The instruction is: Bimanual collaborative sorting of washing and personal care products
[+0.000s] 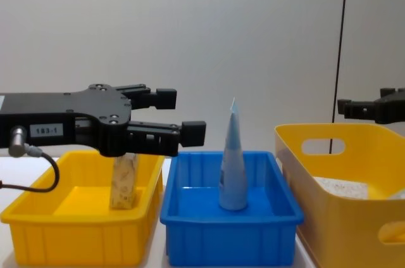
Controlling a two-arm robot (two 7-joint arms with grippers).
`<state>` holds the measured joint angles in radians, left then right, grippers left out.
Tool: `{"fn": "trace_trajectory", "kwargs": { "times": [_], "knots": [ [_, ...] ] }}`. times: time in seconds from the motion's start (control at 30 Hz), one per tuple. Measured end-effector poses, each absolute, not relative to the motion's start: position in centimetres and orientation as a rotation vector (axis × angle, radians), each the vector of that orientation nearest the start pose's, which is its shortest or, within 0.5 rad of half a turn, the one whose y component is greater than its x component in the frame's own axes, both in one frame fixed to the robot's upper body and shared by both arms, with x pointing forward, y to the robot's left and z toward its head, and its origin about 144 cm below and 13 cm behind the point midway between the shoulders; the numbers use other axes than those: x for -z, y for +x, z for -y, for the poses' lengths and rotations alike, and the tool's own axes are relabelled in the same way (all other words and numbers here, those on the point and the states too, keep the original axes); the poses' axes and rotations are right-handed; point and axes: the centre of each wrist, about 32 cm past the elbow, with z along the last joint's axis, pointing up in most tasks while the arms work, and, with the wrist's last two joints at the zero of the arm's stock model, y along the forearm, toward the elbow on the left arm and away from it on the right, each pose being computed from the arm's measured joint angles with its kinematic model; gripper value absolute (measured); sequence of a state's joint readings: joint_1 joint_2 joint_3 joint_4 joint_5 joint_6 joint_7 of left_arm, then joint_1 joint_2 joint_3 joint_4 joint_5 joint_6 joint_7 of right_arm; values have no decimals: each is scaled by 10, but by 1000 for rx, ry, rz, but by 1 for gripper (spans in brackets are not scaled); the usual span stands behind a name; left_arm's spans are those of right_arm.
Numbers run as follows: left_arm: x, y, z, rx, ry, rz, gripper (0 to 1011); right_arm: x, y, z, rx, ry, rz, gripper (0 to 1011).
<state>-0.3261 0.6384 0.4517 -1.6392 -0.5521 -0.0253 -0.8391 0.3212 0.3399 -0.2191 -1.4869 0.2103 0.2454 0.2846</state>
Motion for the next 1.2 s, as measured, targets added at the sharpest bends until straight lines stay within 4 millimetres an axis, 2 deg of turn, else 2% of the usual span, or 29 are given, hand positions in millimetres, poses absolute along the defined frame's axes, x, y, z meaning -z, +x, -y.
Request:
{"fn": "trace_trajectory", "kwargs": {
  "times": [0.1, 0.63, 1.2],
  "knots": [
    [-1244, 510, -277, -333, 68, 185, 1001, -1225, 538, 269, 1140, -198, 63, 1000],
    [-1244, 510, -278, -333, 68, 185, 1001, -1225, 536, 270, 1115, -195, 66, 1002],
    [-1244, 510, -278, -333, 68, 185, 1001, -1231, 519, 281, 925, -134, 73, 1002]
  ]
}}
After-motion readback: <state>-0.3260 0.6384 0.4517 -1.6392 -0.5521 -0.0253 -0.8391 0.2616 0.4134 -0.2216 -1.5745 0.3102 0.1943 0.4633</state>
